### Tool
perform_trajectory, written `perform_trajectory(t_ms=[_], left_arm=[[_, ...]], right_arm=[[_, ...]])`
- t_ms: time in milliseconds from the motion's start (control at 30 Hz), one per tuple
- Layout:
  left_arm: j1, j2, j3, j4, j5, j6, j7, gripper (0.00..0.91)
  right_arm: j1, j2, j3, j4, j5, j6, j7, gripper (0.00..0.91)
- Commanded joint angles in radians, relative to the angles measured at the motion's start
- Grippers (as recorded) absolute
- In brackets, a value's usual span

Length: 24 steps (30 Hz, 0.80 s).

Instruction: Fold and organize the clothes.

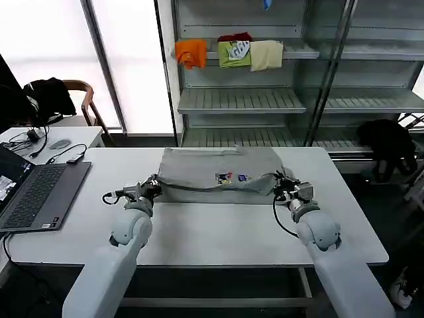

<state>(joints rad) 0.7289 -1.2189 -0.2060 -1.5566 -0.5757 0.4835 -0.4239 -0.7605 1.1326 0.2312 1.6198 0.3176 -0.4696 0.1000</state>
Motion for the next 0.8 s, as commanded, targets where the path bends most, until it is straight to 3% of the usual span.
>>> perform_trajectory(t_ms=[33,200,300,600,700,800], left_arm=[[-0.018,0.009,0.004,0.011,0.059,0.016,-0.005,0.907],[0.006,0.055,0.006,-0.074,0.060,0.061,0.004,0.907],[0.060,0.103,0.001,-0.156,0.038,0.093,0.036,0.907],[0.252,0.226,-0.069,-0.320,-0.027,0.093,0.178,0.907],[0.271,0.242,-0.078,-0.303,-0.027,0.087,0.203,0.907],[0.260,0.237,-0.075,-0.296,-0.028,0.086,0.206,0.907]], right_arm=[[0.023,0.004,-0.013,-0.045,-0.030,0.040,0.071,0.907],[0.019,-0.007,0.001,0.003,-0.039,0.097,0.068,0.907],[-0.020,-0.037,0.015,0.068,-0.039,0.106,0.035,0.907],[-0.179,-0.119,0.102,0.154,-0.092,0.193,0.000,0.907],[-0.202,-0.129,0.114,0.130,-0.154,0.243,-0.002,0.907],[-0.152,-0.110,0.103,0.070,-0.152,0.249,0.008,0.907]])
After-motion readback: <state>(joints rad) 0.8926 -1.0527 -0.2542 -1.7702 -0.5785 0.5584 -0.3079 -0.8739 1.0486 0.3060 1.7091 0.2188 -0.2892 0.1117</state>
